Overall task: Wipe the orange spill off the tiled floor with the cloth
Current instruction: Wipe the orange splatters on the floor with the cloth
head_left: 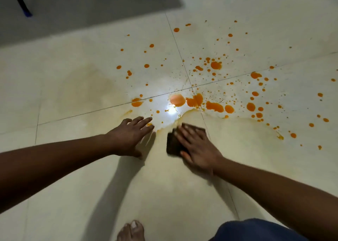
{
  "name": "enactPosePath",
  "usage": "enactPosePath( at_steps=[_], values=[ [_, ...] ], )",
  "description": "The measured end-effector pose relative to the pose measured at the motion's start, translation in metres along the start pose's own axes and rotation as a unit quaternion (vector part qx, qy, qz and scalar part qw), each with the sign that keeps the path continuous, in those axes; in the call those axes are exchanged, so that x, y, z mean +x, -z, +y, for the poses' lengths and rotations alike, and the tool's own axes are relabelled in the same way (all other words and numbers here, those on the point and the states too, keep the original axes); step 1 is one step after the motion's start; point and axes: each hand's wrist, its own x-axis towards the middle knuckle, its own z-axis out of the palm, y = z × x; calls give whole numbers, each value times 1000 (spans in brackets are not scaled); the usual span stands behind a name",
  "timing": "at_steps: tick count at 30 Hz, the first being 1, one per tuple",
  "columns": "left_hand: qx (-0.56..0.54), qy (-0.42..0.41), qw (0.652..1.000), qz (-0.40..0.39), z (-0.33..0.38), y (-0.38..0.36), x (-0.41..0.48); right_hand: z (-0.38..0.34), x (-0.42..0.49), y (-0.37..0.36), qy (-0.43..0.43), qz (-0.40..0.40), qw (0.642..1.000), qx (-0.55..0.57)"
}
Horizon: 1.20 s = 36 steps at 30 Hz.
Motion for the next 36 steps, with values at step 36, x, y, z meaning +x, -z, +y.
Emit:
enactPosePath(
  at_steps=[36],
  values=[
    [-220,139,932,251,-131,-98,16,-56,252,20,-125,30,991,31]
  ],
)
